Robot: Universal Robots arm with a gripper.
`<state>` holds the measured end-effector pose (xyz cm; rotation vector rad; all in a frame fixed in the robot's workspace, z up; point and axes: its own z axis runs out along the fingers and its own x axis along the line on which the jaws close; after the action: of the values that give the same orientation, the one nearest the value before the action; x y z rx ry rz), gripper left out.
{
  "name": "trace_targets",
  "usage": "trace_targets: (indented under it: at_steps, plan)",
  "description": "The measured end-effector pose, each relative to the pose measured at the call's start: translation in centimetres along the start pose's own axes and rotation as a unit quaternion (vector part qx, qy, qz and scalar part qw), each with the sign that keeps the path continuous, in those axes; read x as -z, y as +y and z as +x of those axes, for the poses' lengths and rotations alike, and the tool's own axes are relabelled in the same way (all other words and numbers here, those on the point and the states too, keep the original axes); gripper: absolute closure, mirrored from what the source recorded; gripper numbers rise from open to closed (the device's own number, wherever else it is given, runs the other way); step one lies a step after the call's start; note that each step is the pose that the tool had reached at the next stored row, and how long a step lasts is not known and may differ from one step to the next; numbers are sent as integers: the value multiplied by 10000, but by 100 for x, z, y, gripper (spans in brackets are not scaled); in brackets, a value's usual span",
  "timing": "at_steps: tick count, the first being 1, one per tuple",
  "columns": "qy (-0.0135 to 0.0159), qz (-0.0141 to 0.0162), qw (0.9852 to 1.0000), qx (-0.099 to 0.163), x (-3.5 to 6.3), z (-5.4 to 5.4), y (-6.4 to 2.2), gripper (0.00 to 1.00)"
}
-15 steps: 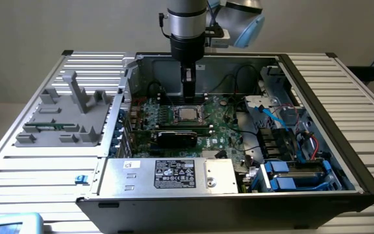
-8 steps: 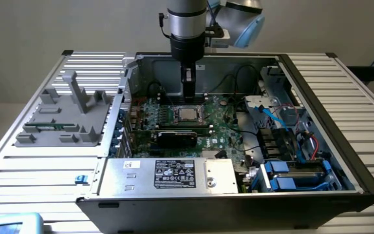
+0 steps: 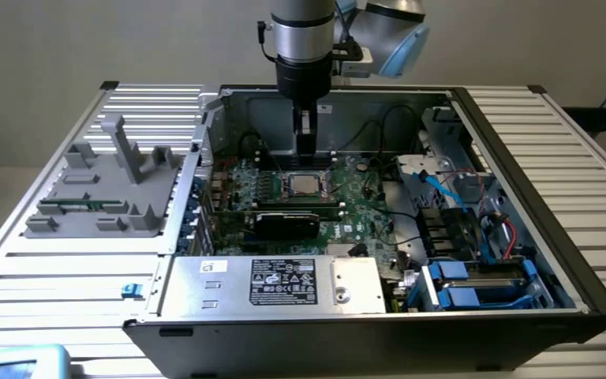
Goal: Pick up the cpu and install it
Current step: 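Close the cpu cover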
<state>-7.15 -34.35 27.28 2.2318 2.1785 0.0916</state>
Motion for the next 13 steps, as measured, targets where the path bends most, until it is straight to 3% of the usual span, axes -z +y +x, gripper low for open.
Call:
trace_targets:
  at_steps: [1,3,4,8,13]
  plan:
    - [0,0,10000,0,0,0,0,51]
    - [0,0,10000,0,0,0,0,63]
    - [0,0,10000,0,0,0,0,63]
    - [0,0,10000,0,0,0,0,87]
    - [0,1,10000,-7,-3,1,49,89]
